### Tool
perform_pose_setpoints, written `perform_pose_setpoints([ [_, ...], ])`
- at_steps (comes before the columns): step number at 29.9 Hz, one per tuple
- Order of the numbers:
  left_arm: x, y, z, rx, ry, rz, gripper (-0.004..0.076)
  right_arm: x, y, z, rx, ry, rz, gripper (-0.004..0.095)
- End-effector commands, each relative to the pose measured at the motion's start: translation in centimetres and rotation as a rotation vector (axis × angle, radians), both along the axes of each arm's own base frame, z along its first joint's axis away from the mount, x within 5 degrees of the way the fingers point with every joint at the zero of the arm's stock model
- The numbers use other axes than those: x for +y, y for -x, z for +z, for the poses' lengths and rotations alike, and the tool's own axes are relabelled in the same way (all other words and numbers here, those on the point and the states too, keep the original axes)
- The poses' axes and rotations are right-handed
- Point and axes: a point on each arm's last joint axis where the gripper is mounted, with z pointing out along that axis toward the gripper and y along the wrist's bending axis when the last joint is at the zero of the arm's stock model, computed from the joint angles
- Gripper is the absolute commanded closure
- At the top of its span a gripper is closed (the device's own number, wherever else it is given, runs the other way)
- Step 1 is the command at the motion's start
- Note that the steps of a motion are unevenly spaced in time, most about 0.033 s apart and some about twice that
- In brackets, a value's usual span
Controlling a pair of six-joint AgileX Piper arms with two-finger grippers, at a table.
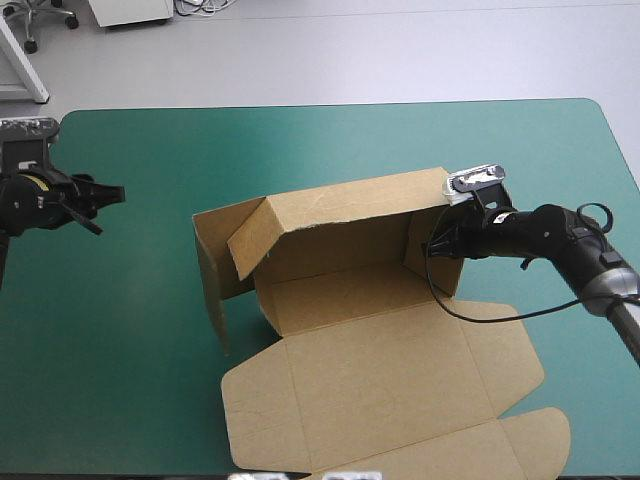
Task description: Fold the box
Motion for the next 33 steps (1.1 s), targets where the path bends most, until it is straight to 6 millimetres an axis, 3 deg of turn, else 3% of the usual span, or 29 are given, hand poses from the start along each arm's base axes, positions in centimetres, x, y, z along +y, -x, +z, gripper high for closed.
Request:
perform_pose_setpoints([
  [1, -0.1, 0.0, -0.6, -0.060, 0.002, -0.014, 0.0357, -0.6, 0.2, 4.0, -0.029, 0.017, -0.058, 0.0926],
  [6, -0.2, -0.3, -2.8, -0.041, 0.009, -0.022, 0.0357, -1.7, 0.3, 7.1, 0.019, 0.094, -0.158, 0.0926],
  [14, -0.2, -0.7, -3.0, -0.085, 0.008, -0.028, 0.0357, -1.8, -0.5, 9.5, 0.173, 0.144, -0.183, 0.0924],
  [22, -0.3, -0.8, -2.9, -0.103, 0.012, -0.030, 0.0357, 0.2, -4.4, 8.9, 0.214, 0.183, -0.191, 0.0922],
  [33, -0.2, -0.8, -2.9, -0.101, 0.009, -0.031, 0.0357, 2.7, -10.6, 3.8, 0.290, 0.234, -0.121, 0.0922],
])
